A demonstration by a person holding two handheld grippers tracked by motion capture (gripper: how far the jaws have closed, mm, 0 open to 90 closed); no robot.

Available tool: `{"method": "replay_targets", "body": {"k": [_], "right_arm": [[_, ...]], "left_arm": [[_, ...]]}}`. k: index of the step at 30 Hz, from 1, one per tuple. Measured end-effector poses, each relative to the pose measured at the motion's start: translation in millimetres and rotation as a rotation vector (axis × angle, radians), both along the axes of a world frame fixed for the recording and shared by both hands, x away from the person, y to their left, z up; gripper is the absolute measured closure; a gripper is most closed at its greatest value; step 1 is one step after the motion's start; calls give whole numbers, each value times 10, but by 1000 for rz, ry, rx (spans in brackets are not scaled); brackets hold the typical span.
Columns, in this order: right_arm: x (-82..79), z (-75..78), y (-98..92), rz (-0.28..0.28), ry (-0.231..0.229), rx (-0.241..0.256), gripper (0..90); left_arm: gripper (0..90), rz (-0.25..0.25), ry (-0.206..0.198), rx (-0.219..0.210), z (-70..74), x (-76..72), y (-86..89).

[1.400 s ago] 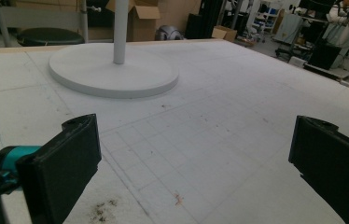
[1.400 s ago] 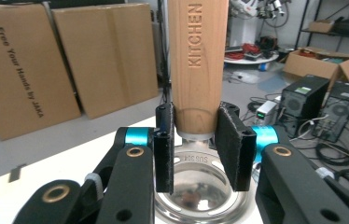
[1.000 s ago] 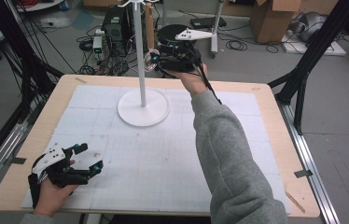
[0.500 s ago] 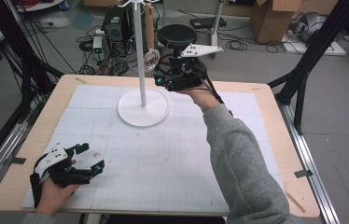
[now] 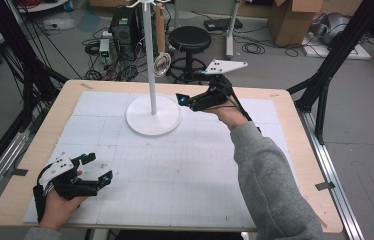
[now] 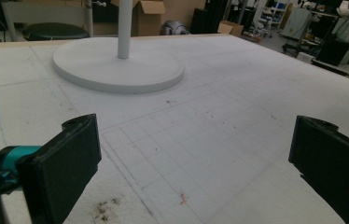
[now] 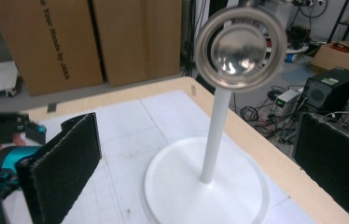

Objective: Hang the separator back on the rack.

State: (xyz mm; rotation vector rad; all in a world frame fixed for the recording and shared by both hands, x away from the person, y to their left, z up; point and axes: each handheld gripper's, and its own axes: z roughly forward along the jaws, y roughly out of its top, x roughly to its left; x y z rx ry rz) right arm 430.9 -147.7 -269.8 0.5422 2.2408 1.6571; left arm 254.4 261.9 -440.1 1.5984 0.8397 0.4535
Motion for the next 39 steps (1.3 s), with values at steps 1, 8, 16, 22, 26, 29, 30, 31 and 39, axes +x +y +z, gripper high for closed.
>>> {"method": "replay_targets", "body": {"k": [1, 8, 16, 22, 26, 29, 30, 31, 39], "right_arm": [[-21, -20, -33, 5, 2, 5, 3], [-169, -114, -240, 9, 3, -6, 3], [-316, -253, -541, -13, 12, -29, 4], [-378, -358, -776, -45, 17, -14, 4], [-423, -453, -891, -60, 26, -23, 4], [-460, -519, -965, -64, 37, -18, 4], [-471, -538, -988, -62, 38, -16, 4], [-486, -555, -1013, -64, 37, -17, 4], [-597, -658, -1171, -60, 41, -17, 4]], "left_arm": [[27, -1, 0, -1, 2, -1, -1], [28, -2, -8, -2, 18, 13, -18], [27, 3, -15, -12, 28, 50, -46], [28, 9, -14, -12, 26, 67, -41], [27, 8, -14, -11, 26, 65, -44], [27, 10, -16, -19, 23, 75, -45], [28, 11, -17, -19, 20, 85, -45], [27, 12, -15, -20, 17, 97, -49], [28, 16, -31, -31, 32, 138, -84]]}}
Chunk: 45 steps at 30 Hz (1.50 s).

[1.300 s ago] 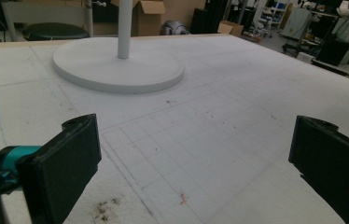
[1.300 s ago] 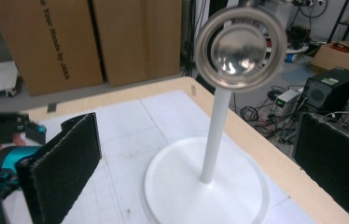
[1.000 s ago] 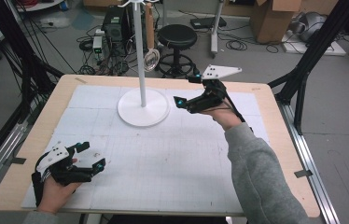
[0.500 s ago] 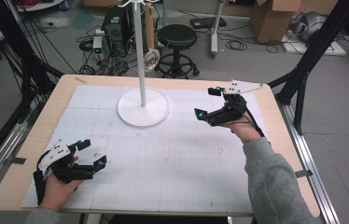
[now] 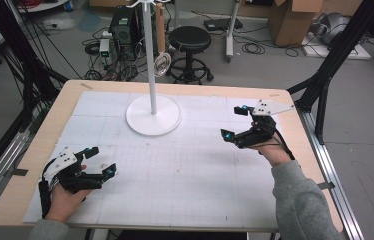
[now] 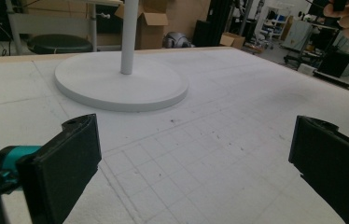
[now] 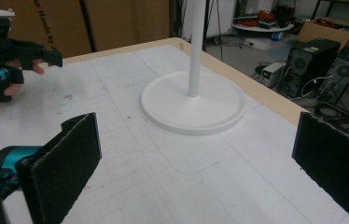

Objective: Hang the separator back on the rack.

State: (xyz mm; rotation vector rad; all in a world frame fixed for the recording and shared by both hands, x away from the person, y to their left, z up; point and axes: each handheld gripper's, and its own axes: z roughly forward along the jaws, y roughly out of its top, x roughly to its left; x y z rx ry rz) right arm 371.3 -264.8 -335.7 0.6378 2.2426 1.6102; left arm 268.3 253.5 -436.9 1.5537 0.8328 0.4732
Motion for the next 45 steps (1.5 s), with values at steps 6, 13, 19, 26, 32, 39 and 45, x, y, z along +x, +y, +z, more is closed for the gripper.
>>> {"method": "replay_targets", "body": {"k": [6, 13, 19, 26, 32, 39, 45], "right_arm": [[-107, -68, -138, -2, -1, 38, 4], [-170, -162, -305, -28, 9, 59, 4], [-237, -273, -434, -53, 23, 71, 4], [-352, -425, -588, -78, 26, 100, 4], [-426, -527, -684, -99, 43, 114, 4], [-536, -597, -758, -134, 32, 138, 4], [-599, -661, -808, -153, 38, 133, 4]], "left_arm": [[28, -1, -8, 1, 10, -8, -5], [28, -1, -4, 0, -7, 35, -28], [27, -2, -12, -3, 6, 21, -21], [28, -14, -21, 2, 24, 36, -56], [28, -17, -28, -1, 31, 44, -68], [28, -16, -33, -2, 43, 32, -59], [28, -18, -34, -1, 47, 24, -60]]}}
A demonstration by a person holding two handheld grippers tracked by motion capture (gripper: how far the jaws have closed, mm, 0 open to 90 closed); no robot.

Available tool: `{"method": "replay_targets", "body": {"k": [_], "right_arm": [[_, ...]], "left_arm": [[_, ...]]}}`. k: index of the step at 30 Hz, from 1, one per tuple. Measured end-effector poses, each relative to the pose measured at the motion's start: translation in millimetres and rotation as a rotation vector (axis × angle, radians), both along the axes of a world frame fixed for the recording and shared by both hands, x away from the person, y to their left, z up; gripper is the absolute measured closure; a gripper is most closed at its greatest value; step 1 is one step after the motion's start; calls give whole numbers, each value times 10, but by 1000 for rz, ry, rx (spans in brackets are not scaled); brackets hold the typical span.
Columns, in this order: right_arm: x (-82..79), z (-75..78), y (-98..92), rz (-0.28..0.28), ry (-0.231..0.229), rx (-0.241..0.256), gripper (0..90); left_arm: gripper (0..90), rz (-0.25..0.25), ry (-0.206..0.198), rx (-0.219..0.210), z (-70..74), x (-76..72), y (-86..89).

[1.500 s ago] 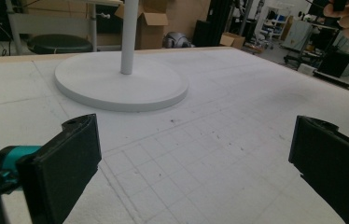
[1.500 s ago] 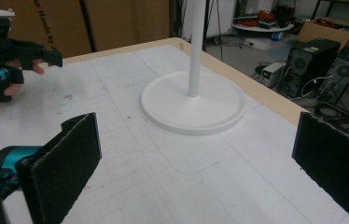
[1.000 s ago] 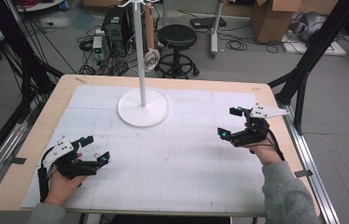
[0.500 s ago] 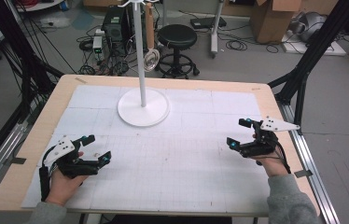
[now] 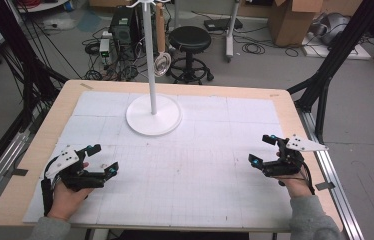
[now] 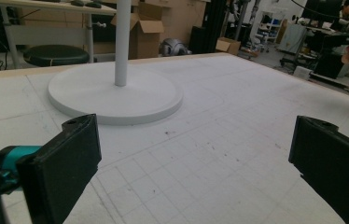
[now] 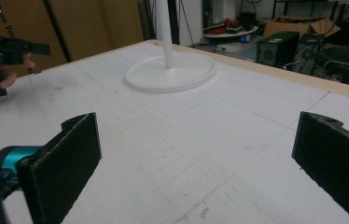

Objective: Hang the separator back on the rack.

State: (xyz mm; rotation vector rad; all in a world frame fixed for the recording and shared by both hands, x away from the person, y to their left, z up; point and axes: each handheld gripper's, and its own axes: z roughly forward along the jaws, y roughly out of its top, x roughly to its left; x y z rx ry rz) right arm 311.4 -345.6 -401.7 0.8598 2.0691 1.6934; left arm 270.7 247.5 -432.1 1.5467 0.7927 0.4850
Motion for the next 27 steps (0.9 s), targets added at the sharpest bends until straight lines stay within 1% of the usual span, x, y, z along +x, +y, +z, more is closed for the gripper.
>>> {"method": "replay_targets", "body": {"k": [5, 6, 8, 10, 12, 14, 18, 19, 21, 27], "right_arm": [[-62, -47, -63, -30, -2, 10, 4], [-74, -53, -74, -37, -2, 5, 4], [-101, -64, -93, -48, -11, -4, 4], [-140, -77, -125, -57, -17, 2, 4], [-168, -90, -167, -71, -13, 1, 4], [-194, -119, -222, -91, -8, 11, 4], [-243, -187, -329, -117, 0, 15, 4], [-250, -200, -347, -121, -7, 17, 4], [-267, -212, -368, -128, -3, 29, 4], [-272, -192, -342, -114, -16, 42, 4]], "left_arm": [[28, -2, -3, 1, 5, 4, -3], [28, -3, -2, -2, 8, 3, -8], [28, -6, -5, 0, 10, 8, -10], [28, -6, -7, 1, 11, 11, -11], [27, -4, -8, -6, 11, 15, -12], [27, 0, -8, -6, 12, 20, -4], [28, 0, -10, -4, 11, 22, 0], [28, 2, -11, 0, 11, 23, 1], [28, 4, -9, -4, 8, 28, 1], [28, 9, -4, 5, -2, 39, -6]]}}
